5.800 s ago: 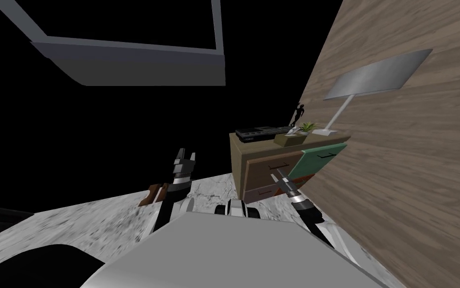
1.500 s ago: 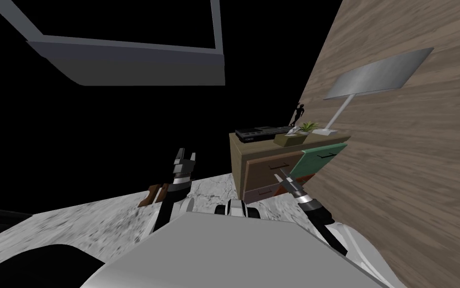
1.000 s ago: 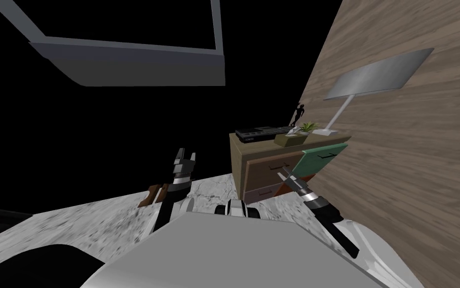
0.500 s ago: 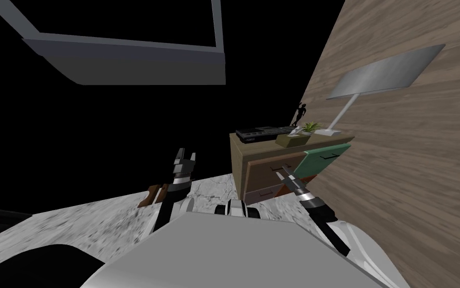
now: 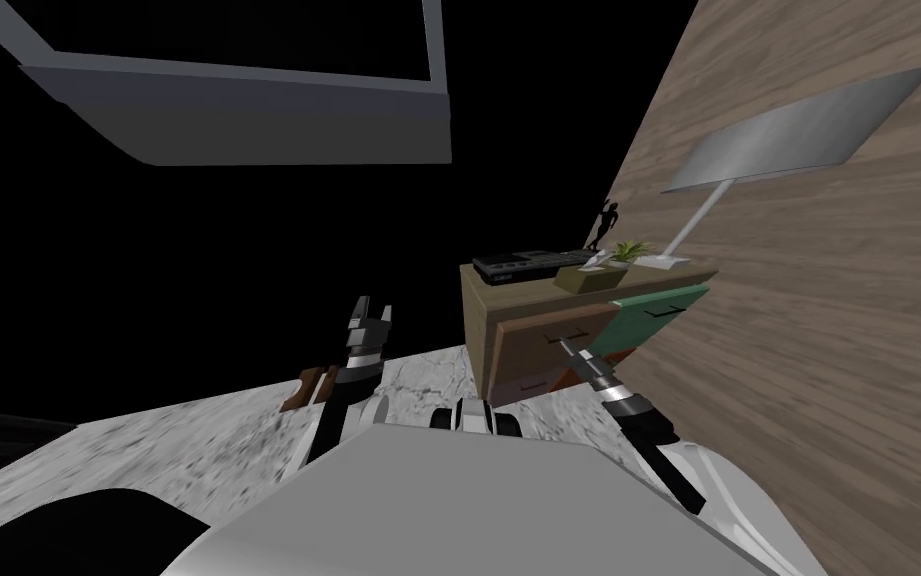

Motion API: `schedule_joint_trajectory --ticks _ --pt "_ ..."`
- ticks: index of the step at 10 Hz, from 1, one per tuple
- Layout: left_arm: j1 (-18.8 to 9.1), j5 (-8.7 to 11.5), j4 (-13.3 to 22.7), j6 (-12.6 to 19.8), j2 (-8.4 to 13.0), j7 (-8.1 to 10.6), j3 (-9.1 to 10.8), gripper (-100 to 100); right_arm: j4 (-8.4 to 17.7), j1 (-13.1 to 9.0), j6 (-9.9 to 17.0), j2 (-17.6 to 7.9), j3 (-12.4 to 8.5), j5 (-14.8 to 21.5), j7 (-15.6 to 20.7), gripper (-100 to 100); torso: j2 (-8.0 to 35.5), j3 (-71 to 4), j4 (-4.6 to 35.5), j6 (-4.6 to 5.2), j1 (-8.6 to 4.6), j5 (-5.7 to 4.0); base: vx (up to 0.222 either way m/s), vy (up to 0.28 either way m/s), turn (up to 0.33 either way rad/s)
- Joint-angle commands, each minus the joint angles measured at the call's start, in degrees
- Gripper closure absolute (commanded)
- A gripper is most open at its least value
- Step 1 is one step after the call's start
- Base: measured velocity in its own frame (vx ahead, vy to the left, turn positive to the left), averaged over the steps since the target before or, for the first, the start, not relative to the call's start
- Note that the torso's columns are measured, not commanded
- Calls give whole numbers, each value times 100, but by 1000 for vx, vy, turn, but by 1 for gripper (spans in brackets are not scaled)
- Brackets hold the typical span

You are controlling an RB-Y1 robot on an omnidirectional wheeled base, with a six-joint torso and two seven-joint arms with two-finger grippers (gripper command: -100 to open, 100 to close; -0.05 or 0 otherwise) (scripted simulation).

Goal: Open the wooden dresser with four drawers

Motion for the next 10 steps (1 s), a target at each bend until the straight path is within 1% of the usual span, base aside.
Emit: schedule_joint_trajectory --ticks 1,2,3,5,8,9,10 --pt "-1 0 1 0 0 0 0 0 -84 16 -41 -51 -25 -44 -62 100 20 19 2 3 4 -5 -176 -38 -35" --pt "-1 0 1 1 0 0 0 0 -103 31 -58 -68 -28 -57 -85 100 0 6 4 2 12 4 -168 -29 -44" --pt "-1 0 1 1 0 0 0 0 -56 60 -55 -34 4 -23 -70 100 -21 -11 4 1 22 13 -81 -10 -15" --pt "0 0 0 0 0 0 0 0 -90 99 -114 -46 -9 -52 -88 100 -57 -34 -15 -10 29 9 -129 -31 -42" --pt "-1 0 1 0 0 0 0 0 -175 123 -197 -69 -30 -110 -111 100 -13 -5 1 -4 20 7 -192 -50 -43" --pt "-1 0 1 1 0 0 0 0 -98 151 -188 -44 -6 -78 -92 100 -16 -8 6 -3 25 14 -91 -21 -13" --pt "0 0 1 0 0 0 0 0 -166 161 -109 -198 -37 -79 -310 -100 -57 -30 -6 -13 39 15 -29 10 -3"
